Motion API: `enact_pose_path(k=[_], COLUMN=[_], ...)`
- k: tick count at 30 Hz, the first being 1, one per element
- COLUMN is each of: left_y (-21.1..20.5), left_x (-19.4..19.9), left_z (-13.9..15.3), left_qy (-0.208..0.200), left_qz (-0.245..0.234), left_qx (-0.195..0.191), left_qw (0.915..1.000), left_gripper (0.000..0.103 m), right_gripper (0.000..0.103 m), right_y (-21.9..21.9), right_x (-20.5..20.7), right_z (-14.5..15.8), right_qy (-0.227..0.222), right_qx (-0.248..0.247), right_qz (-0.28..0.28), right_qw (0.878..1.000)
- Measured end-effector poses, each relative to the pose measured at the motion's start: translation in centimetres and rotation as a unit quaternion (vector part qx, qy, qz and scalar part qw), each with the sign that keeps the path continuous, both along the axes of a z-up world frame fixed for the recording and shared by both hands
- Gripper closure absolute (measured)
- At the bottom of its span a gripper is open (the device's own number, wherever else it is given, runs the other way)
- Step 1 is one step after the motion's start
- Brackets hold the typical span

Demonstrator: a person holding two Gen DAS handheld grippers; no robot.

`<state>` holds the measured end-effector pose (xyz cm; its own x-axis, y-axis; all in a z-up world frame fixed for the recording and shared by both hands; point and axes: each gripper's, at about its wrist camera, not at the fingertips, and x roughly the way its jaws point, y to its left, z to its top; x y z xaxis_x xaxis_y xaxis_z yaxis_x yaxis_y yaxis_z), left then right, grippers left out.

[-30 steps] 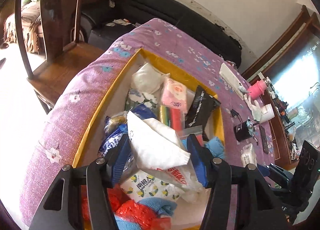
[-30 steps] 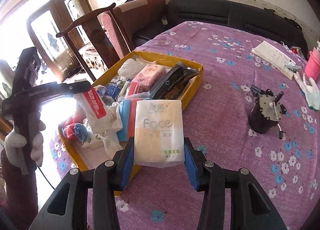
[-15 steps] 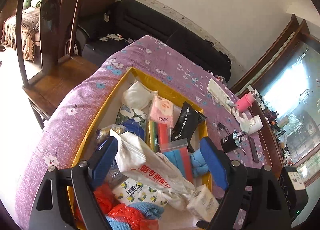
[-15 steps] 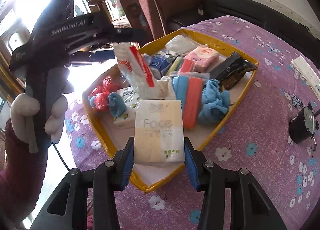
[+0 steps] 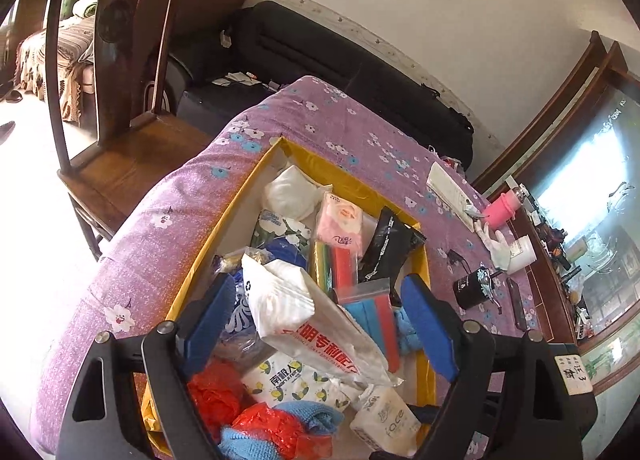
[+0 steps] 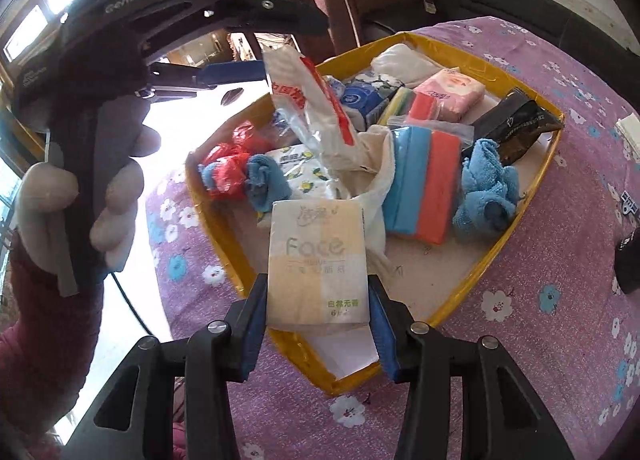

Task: Organize soft objects
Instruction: 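Place wet-wipe pack in tray with left tool while right tool places Face tissue pack, then open both tools and withdraw them from the tray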

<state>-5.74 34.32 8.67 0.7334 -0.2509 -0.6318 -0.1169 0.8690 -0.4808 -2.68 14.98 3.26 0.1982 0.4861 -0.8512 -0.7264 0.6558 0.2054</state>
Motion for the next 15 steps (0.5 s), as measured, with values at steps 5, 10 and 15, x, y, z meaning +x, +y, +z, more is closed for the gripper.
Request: enact_pose_path(k=[5, 10, 15], left_y=[-0.8, -2.1, -6.5], left_x=[-0.9, -2.4, -5.8], left_z=[0.8, 1.6, 4.1], left_qy=[-0.005, -0.018, -0.084], left_qz=[0.012, 0.029, 0.115], left_qx=[0.055, 0.101, 0.253], left_qw=[0.9984, 0.9943, 0.9569], left_gripper=[0.013, 0.013, 0.005], right_gripper=[0.041, 0.030, 0.025], right_y=[-1.3, -4.1, -8.4], right_x=[0.6, -0.6, -1.4], right_z=[0.7, 2.8, 3.5], right_qy=[-0.001, -0.049, -0.083], right_qx=[0.019, 0.032, 0.054], right_qz=[-0.026, -0.051, -0.124], right_qw=[0.999, 0.997, 0.987])
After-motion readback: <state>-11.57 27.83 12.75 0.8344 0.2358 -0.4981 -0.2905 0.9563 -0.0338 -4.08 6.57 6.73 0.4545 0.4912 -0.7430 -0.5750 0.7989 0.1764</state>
